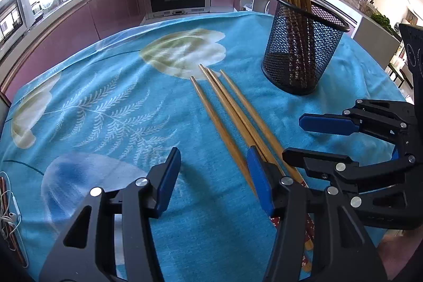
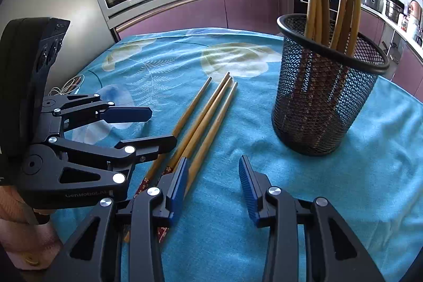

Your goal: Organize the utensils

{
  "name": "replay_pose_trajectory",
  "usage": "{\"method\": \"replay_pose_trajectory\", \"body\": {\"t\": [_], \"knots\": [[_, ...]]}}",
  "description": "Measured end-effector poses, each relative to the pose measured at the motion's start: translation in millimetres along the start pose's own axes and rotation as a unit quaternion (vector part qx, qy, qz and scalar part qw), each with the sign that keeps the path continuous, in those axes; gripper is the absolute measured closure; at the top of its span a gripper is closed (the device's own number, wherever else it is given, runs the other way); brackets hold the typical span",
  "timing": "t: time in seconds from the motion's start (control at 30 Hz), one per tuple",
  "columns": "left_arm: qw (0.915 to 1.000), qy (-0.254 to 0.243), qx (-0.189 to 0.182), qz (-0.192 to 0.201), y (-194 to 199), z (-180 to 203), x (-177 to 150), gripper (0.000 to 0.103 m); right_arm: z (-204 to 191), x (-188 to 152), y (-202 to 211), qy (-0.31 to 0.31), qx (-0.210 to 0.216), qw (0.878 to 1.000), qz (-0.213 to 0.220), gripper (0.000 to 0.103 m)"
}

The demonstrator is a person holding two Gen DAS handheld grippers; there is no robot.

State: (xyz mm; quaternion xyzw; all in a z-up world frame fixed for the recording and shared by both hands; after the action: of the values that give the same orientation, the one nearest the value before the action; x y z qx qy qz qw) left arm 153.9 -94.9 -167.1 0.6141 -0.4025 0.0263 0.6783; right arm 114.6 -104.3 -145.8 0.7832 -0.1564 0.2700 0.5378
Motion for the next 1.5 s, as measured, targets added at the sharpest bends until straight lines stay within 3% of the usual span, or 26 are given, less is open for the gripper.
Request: {"method": "replay_pose_trajectory", "body": {"t": [0.3,0.53,0.67,0.7,0.73,0.83,0.93,1.0,1.2,1.5], "knots": [[0.9997,0.007,-0.022,0.001,0,-4,-3,0.064,-6,8,-8,0.006,-0.002,1.000,0.001,0.070],[0.9987,0.016,-0.047,0.001,0,-9,-3,0.083,1,7,-10,0.000,-0.012,1.000,-0.007,0.081],[0.9988,0.023,-0.043,-0.002,-1,-15,-2,0.083,3,8,-11,-0.004,-0.015,1.000,-0.011,0.082],[0.9988,0.026,-0.041,-0.004,-1,-16,-2,0.078,3,9,-12,-0.006,-0.015,1.000,-0.012,0.082],[0.9988,0.030,-0.038,-0.007,-2,-18,-2,0.065,4,9,-13,-0.007,-0.015,1.000,-0.013,0.082],[0.9990,0.035,-0.026,-0.008,-4,-25,0,0.063,4,12,-16,-0.010,-0.016,1.000,-0.012,0.082],[0.9991,0.036,-0.022,-0.008,-7,-27,2,0.066,4,15,-19,-0.013,-0.016,1.000,-0.009,0.082],[0.9990,0.039,-0.018,-0.008,-10,-29,4,0.067,5,17,-20,-0.017,-0.019,1.000,-0.007,0.088],[0.9986,0.053,-0.003,-0.005,-11,-28,6,0.085,12,17,-17,-0.037,-0.007,0.999,-0.007,0.096],[0.9967,0.081,-0.009,0.000,-3,-27,0,0.095,15,16,-1,-0.037,0.008,0.999,-0.001,0.097]]}}
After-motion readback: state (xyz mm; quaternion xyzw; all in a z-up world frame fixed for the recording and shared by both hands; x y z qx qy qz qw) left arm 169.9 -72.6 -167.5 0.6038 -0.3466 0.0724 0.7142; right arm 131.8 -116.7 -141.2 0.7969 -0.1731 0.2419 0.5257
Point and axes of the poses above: each gripper's, at about its wrist camera, not at the fingertips, and y roughly against the way its jaws point, z to its right, x to its top, the point moved 8 cm from there along -y, roughly the way its jaws point, and after that the axes turned 10 degrees about -y, right-handed, at the moved point
